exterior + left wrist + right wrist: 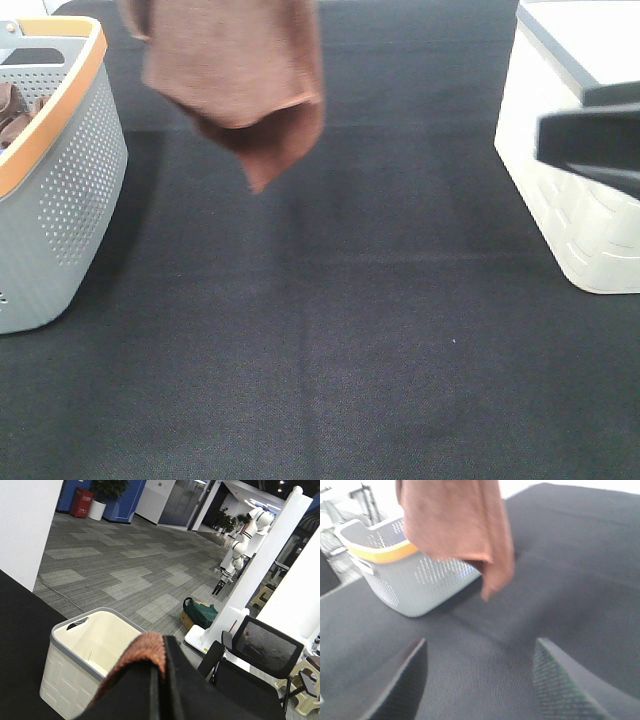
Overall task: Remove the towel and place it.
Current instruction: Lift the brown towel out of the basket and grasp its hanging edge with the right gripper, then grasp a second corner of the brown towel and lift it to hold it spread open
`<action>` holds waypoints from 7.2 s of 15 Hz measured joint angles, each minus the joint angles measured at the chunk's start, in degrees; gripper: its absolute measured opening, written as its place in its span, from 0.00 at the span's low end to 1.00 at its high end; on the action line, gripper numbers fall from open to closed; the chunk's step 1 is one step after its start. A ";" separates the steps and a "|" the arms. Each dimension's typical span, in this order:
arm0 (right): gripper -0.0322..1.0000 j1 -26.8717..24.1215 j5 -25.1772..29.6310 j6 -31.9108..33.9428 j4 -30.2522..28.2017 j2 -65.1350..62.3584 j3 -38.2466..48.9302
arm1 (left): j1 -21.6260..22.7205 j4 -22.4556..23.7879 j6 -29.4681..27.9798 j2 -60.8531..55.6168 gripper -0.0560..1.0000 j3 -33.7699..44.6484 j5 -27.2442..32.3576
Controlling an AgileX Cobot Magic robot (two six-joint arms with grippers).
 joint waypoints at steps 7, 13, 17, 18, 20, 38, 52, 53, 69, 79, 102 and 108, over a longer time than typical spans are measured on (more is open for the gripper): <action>0.60 9.68 -4.98 -10.20 4.07 15.07 -7.16 | -0.63 -0.06 0.00 0.00 0.05 0.00 3.38; 0.60 21.89 -13.46 -10.14 4.41 29.05 -18.11 | -0.63 -3.04 0.00 0.00 0.05 0.00 8.25; 0.60 25.61 -14.38 -10.20 5.16 34.49 -21.08 | -0.63 -5.21 0.00 0.00 0.05 0.00 8.71; 0.60 25.61 -14.78 -10.20 5.44 35.07 -21.14 | -0.63 -5.27 0.00 0.00 0.05 0.00 8.71; 0.60 25.61 -15.58 -10.20 5.61 35.52 -21.14 | -0.63 -5.44 0.00 0.00 0.05 0.00 8.71; 0.03 25.61 -12.66 -7.56 8.31 36.27 -21.20 | -0.63 -5.33 0.29 0.00 0.05 0.00 6.02; 0.03 25.61 -3.67 49.27 -44.75 26.99 -24.64 | -0.63 39.48 -17.36 0.00 0.05 0.00 12.95; 0.03 25.61 -1.15 52.31 -48.70 26.99 -26.87 | -0.63 40.34 -17.36 0.00 0.05 0.00 14.09; 0.07 25.61 -1.26 50.25 -40.68 34.49 -33.29 | -0.63 4.87 -7.10 0.00 0.05 0.00 10.43; 0.33 25.61 -2.18 39.08 -27.44 34.49 -33.29 | -0.63 -0.29 -5.33 0.00 0.05 0.00 10.37; 0.39 25.61 -8.14 41.71 -35.41 36.33 -33.29 | -0.63 -3.44 -4.13 0.00 0.05 0.00 10.43; 0.03 25.61 -2.81 41.65 -36.10 36.33 -33.29 | -0.63 1.38 -2.92 0.00 0.05 0.00 9.34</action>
